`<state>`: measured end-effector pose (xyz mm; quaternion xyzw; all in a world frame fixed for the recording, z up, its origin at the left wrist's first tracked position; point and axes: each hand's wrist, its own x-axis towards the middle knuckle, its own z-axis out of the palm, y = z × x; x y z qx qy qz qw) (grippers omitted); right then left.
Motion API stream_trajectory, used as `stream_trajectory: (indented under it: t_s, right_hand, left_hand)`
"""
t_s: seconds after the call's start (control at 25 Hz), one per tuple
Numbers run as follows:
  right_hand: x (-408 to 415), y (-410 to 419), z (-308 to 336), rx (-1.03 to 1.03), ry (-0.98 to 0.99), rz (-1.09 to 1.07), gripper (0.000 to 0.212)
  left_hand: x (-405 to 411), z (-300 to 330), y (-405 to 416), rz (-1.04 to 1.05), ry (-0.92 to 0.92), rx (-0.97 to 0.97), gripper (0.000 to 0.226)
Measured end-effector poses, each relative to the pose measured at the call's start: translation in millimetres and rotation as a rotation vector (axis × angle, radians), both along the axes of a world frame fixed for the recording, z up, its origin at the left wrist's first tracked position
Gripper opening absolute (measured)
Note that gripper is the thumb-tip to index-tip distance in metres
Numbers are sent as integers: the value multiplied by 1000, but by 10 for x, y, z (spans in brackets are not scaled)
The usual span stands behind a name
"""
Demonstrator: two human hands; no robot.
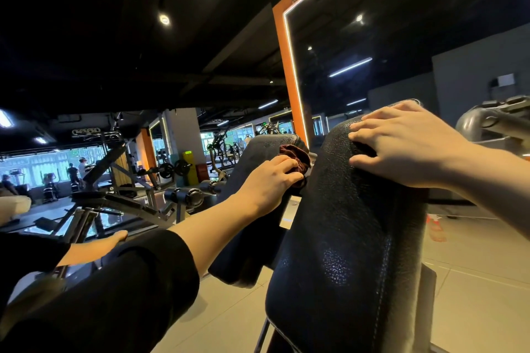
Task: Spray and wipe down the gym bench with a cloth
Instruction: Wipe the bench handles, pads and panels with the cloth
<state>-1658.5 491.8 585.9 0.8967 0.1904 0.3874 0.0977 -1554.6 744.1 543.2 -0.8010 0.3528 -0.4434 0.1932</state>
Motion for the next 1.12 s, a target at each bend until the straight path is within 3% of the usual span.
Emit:
stream_trajectory:
  t_s: [0.44,0.64,0.92,1.0,1.12]
  right_hand:
    - [-75,152,-150,50,-37,-55,52]
    - [-303,349,-538,76,-58,33,53]
    - [-270,325,-553,33,-71,-4,55]
    - [-285,325,-539,18,-71,-26,56]
    - [-291,320,-526,8,-67,-34,57]
  left_hand:
    - [-490,-568,436,33,122,83,37]
    - [-533,-739,437,85,106,-37,40]
    - [-1128,-1209,880,48,281,115,38]
    - [-1118,-1155,829,59,275,186,36]
    - [-919,-910,583,135,182,116,35]
